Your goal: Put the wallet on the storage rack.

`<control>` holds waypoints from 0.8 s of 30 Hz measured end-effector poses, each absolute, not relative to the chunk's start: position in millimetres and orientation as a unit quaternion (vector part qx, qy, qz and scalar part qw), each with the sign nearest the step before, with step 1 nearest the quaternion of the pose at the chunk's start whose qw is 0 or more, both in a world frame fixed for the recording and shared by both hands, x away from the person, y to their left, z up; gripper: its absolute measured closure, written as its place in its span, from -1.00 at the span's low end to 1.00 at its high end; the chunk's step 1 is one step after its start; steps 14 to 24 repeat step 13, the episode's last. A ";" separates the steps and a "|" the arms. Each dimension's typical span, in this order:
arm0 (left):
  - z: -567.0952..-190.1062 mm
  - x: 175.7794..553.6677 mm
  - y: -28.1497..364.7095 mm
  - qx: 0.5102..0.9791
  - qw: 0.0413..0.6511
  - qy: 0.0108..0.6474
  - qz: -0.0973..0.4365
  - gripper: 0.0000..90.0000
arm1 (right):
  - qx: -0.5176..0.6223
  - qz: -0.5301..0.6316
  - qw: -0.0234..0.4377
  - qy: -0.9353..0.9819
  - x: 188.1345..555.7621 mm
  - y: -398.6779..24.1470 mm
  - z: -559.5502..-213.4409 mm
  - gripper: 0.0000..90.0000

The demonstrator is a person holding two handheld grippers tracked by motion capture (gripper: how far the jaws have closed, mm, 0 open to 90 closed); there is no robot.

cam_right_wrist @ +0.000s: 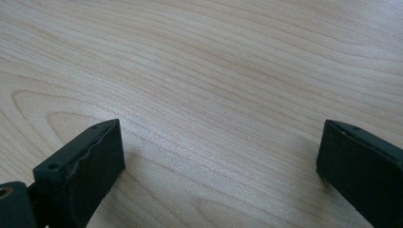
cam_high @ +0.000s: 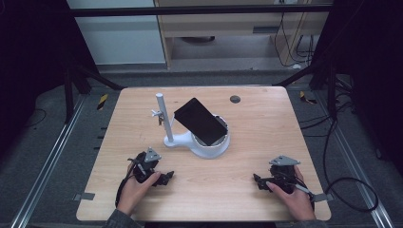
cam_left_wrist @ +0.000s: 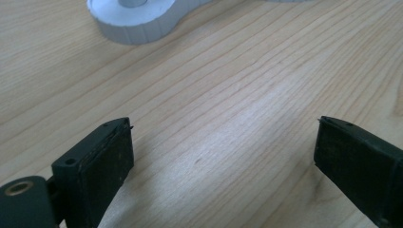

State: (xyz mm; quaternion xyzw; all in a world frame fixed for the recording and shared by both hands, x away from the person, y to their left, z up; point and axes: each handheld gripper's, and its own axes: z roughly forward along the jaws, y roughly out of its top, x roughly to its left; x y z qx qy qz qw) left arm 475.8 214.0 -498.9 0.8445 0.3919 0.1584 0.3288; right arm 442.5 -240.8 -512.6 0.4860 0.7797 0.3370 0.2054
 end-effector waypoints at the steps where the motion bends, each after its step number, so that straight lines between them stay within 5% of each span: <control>1: -499.6 476.4 214.9 0.845 0.326 0.392 0.160 -0.88 | 0.486 0.337 0.205 0.780 442.5 -240.7 -512.6 -0.95; 24: -508.6 479.1 228.3 0.834 0.347 0.393 0.173 -0.97 | 0.489 0.332 0.212 0.778 442.1 -239.5 -513.0 -0.97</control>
